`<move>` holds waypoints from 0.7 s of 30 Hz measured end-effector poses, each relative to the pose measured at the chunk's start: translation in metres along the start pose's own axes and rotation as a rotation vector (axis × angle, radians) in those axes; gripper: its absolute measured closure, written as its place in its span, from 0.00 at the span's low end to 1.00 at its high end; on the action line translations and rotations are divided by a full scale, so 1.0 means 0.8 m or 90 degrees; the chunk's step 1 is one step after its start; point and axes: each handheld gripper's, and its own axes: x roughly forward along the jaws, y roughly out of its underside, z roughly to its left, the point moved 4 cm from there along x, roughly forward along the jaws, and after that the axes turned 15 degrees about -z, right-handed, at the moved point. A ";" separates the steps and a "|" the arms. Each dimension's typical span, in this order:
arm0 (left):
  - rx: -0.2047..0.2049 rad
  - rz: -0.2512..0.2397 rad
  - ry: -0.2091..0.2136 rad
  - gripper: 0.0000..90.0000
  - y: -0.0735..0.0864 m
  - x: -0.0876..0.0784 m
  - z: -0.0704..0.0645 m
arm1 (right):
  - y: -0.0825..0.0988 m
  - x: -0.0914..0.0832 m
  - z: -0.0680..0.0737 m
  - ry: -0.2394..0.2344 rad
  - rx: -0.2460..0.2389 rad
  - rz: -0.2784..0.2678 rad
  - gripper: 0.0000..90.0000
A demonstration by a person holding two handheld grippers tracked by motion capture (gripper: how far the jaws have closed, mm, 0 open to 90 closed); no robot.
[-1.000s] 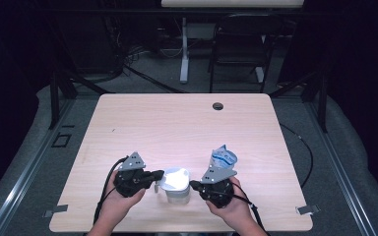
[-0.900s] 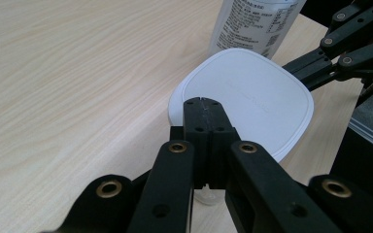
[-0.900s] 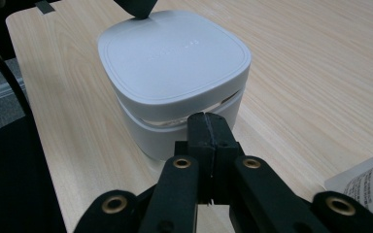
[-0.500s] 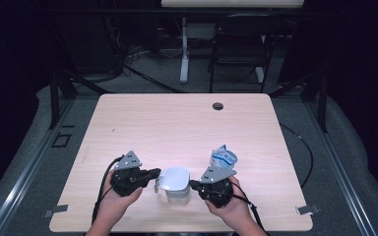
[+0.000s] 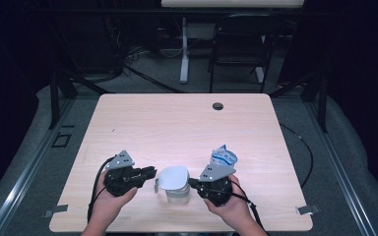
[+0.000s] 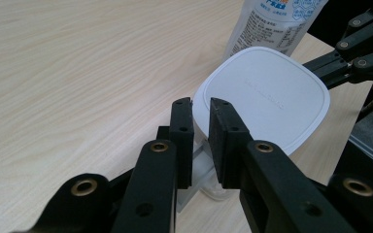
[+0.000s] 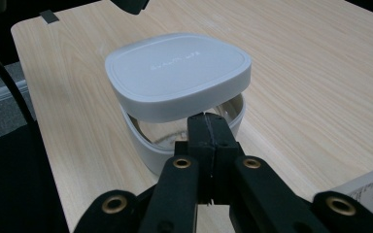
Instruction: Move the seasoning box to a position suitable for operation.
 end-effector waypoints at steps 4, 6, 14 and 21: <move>0.001 0.000 -0.004 0.87 0.000 -0.002 0.002 | -0.002 0.001 0.000 -0.001 0.000 -0.001 1.00; -0.001 -0.001 -0.008 0.85 0.000 -0.002 0.003 | -0.003 0.001 0.000 -0.001 0.000 0.001 1.00; 0.004 -0.004 -0.015 0.79 -0.001 -0.006 0.007 | -0.009 0.000 0.002 0.002 -0.003 -0.002 1.00; -0.001 -0.012 -0.028 0.69 -0.003 -0.010 0.012 | -0.016 0.000 0.003 0.000 -0.005 -0.003 1.00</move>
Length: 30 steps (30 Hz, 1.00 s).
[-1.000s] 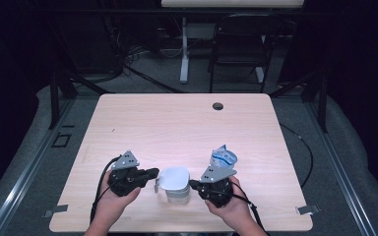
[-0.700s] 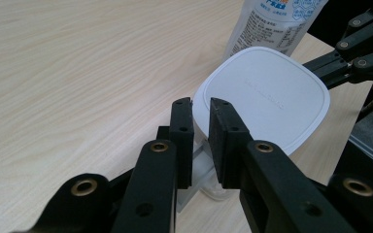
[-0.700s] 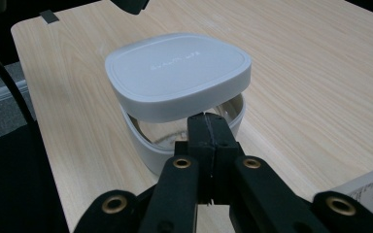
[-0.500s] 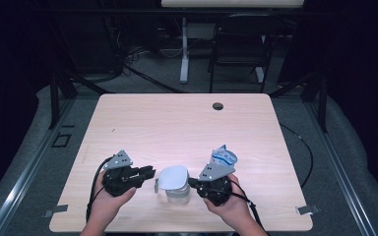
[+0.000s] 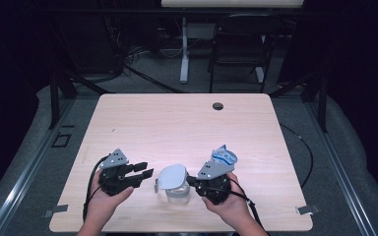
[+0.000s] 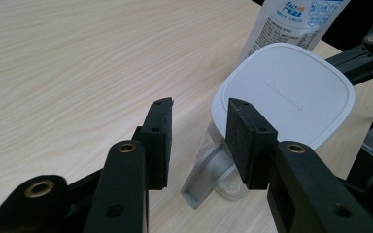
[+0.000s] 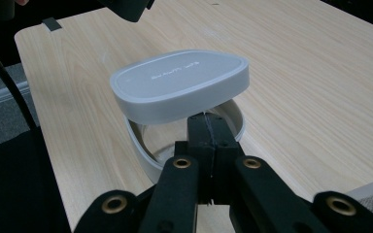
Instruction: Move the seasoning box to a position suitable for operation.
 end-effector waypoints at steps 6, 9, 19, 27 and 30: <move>-0.004 -0.001 -0.010 0.66 0.000 -0.004 0.006 | -0.003 0.000 0.000 0.002 0.003 -0.004 1.00; -0.004 -0.006 -0.009 0.65 0.000 -0.005 0.008 | -0.005 -0.001 0.001 -0.002 0.003 -0.005 1.00; 0.008 0.000 -0.017 0.63 -0.001 -0.008 0.011 | -0.015 0.002 0.003 -0.002 -0.001 -0.005 1.00; 0.001 -0.007 -0.024 0.64 -0.002 -0.011 0.014 | -0.018 0.004 0.003 -0.004 -0.002 -0.002 1.00; 0.006 -0.006 -0.034 0.64 -0.002 -0.013 0.016 | -0.020 0.005 0.003 -0.003 -0.002 -0.005 1.00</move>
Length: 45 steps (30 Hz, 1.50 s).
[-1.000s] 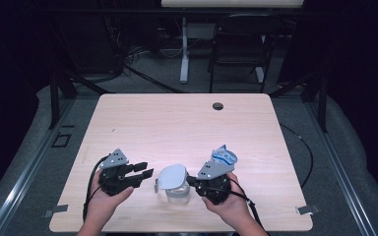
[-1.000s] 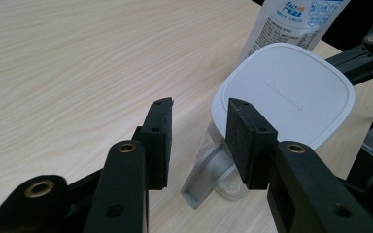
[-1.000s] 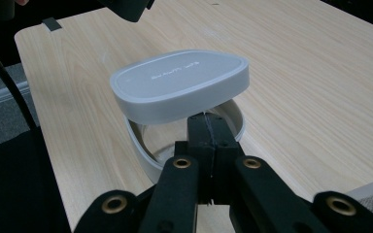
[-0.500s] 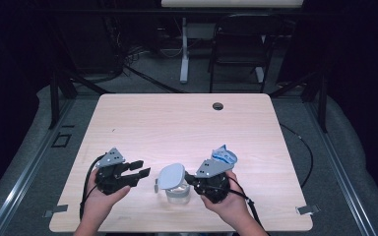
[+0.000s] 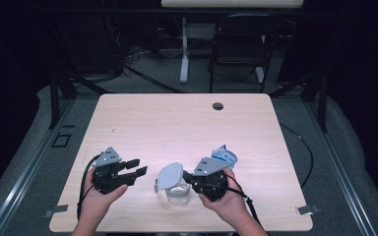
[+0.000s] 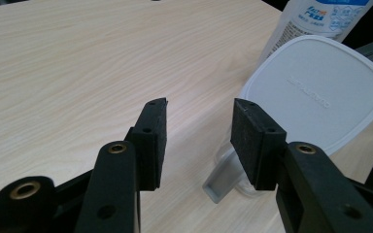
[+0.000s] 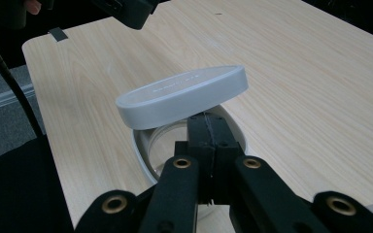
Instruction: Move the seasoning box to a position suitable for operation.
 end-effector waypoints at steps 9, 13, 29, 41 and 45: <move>-0.004 -0.013 -0.014 0.63 -0.002 -0.004 0.003 | -0.010 0.004 0.005 -0.006 -0.010 -0.004 1.00; -0.006 -0.021 -0.017 0.63 -0.003 -0.005 0.005 | -0.014 0.007 0.008 -0.007 -0.015 -0.006 1.00; -0.007 -0.011 -0.028 0.63 0.000 -0.006 0.010 | -0.024 0.016 0.013 -0.016 -0.021 -0.010 1.00; -0.004 -0.002 -0.021 0.63 0.004 -0.001 0.007 | -0.030 0.019 0.015 -0.019 -0.024 -0.013 1.00; -0.001 0.002 -0.018 0.63 0.004 -0.001 0.006 | -0.032 0.020 0.015 -0.021 -0.024 -0.016 1.00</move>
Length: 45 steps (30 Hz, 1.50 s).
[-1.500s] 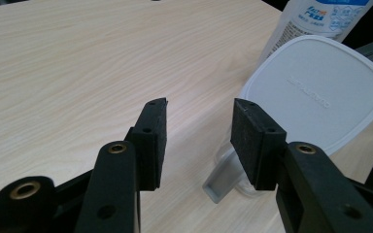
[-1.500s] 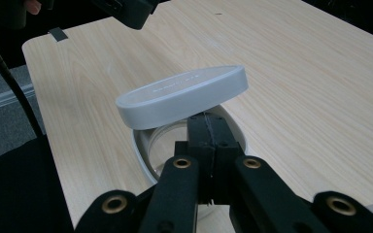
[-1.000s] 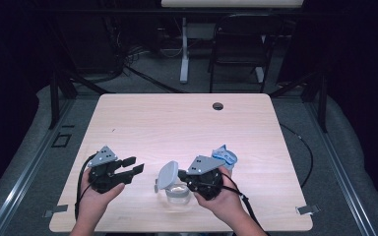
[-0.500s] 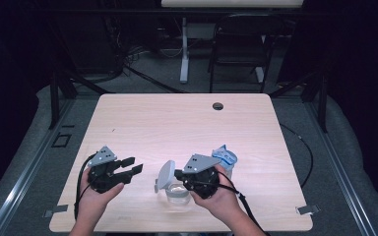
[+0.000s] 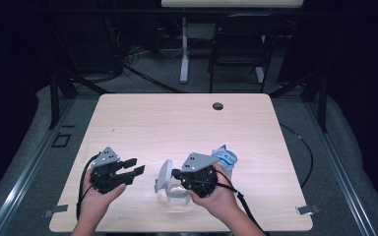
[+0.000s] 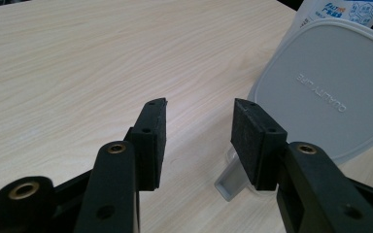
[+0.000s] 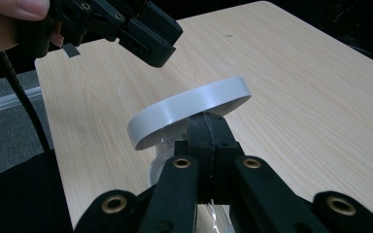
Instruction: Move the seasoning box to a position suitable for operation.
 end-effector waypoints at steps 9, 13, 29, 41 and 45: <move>0.000 0.002 -0.003 0.64 0.001 0.002 -0.001 | -0.006 0.001 0.001 -0.001 -0.004 -0.006 1.00; 0.001 0.004 -0.003 0.64 0.002 0.003 0.000 | -0.011 0.003 0.004 -0.007 -0.008 -0.007 1.00; -0.002 0.001 -0.003 0.63 0.004 0.004 0.001 | -0.014 0.008 0.006 -0.010 -0.012 -0.008 1.00; -0.008 0.001 -0.003 0.63 0.005 0.004 0.003 | -0.010 0.005 0.003 0.002 -0.013 -0.011 0.91; -0.008 0.002 -0.003 0.63 0.005 0.003 0.003 | -0.007 0.002 0.002 0.007 -0.014 -0.013 0.86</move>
